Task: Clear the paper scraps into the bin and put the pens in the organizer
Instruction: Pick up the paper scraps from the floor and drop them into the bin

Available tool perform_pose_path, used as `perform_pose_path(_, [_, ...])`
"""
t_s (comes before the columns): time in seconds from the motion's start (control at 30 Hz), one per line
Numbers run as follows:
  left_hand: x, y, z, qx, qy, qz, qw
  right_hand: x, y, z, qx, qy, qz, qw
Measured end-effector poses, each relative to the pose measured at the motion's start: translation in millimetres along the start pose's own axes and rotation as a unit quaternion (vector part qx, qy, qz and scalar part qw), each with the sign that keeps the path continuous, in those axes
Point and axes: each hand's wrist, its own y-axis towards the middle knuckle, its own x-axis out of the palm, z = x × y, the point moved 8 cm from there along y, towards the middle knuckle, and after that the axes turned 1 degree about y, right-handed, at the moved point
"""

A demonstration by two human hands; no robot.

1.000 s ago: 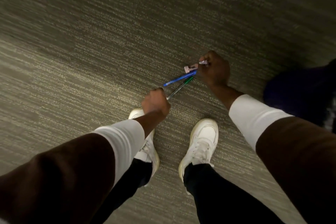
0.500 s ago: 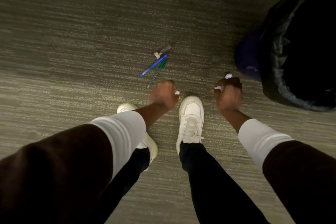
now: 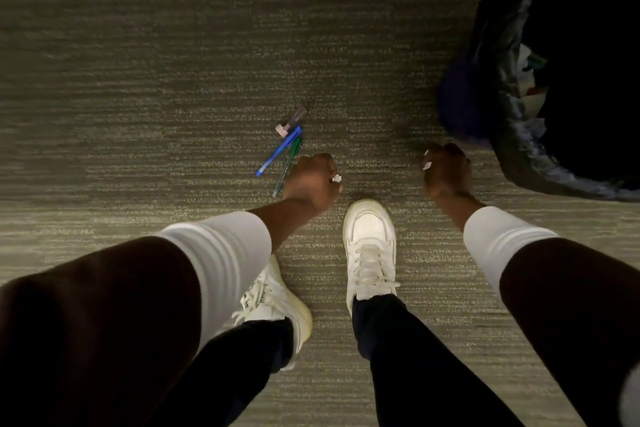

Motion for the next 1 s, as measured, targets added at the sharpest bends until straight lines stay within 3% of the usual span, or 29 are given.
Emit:
perform_pose_path(0.17, [-9, -9, 10, 0.003, 0.008, -0.003, 1.000, -15, -33, 4, 0.031, 0.110, -0.030, 0.993])
perform_pose_path(0.3, [-31, -37, 37, 0.001, 0.007, 0.003, 1.000, -52, -93, -24, -0.026, 0.192, -0.001, 0.981])
perform_pose_path(0.7, [-115, -118, 181, 0.040, -0.166, 0.041, 0.984, -228, -190, -32, -0.023, 0.290, 0.109, 0.950])
perform_pose_path(0.87, [-141, -128, 253, 0.087, -0.167, 0.075, 0.979, -282, -175, 15, 0.060, 0.349, 0.137, 0.925])
perform_pose_path(1.0, [-137, -120, 296, 0.097, -0.150, 0.053, 0.982, -297, -149, 51, 0.141, 0.397, 0.125, 0.898])
